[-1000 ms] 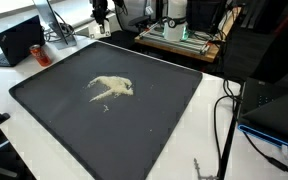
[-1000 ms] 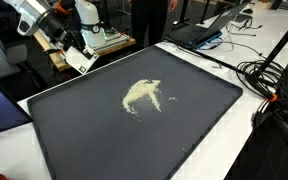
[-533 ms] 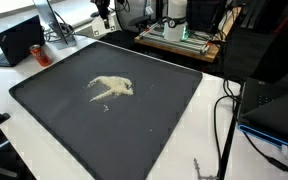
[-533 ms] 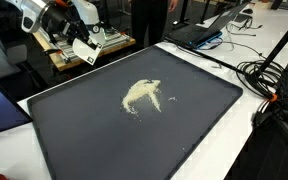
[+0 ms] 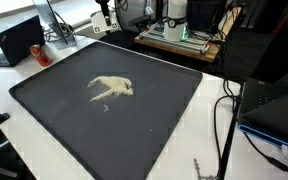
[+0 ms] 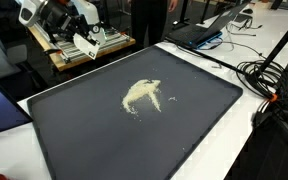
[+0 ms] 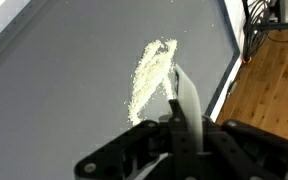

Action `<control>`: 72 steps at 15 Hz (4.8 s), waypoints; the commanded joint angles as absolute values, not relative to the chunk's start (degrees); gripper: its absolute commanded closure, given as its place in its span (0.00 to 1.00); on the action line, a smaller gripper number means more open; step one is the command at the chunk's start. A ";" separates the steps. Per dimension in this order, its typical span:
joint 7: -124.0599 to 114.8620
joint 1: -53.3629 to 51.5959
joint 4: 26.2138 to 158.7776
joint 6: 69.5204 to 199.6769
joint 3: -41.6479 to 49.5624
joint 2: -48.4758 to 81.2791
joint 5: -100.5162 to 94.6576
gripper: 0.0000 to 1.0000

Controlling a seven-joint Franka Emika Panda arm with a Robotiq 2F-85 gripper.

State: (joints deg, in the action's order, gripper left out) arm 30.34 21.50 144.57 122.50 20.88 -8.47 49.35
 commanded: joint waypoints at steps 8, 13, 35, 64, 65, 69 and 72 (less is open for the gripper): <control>35.54 15.76 144.73 125.94 17.16 -19.29 30.56 0.99; 36.10 11.03 144.38 130.87 14.90 -21.89 21.91 0.99; 27.61 1.70 148.96 152.58 5.57 -16.47 -4.65 0.99; 6.77 2.80 129.46 162.01 5.06 26.06 -16.92 0.99; 7.02 3.24 129.24 162.36 4.95 26.89 -16.51 0.99; 8.32 5.18 128.07 162.27 4.48 27.83 -14.01 0.99; 8.73 6.28 127.47 162.10 4.61 28.12 -12.46 0.99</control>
State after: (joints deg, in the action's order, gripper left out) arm 6.67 4.41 129.32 161.42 4.96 25.54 -14.79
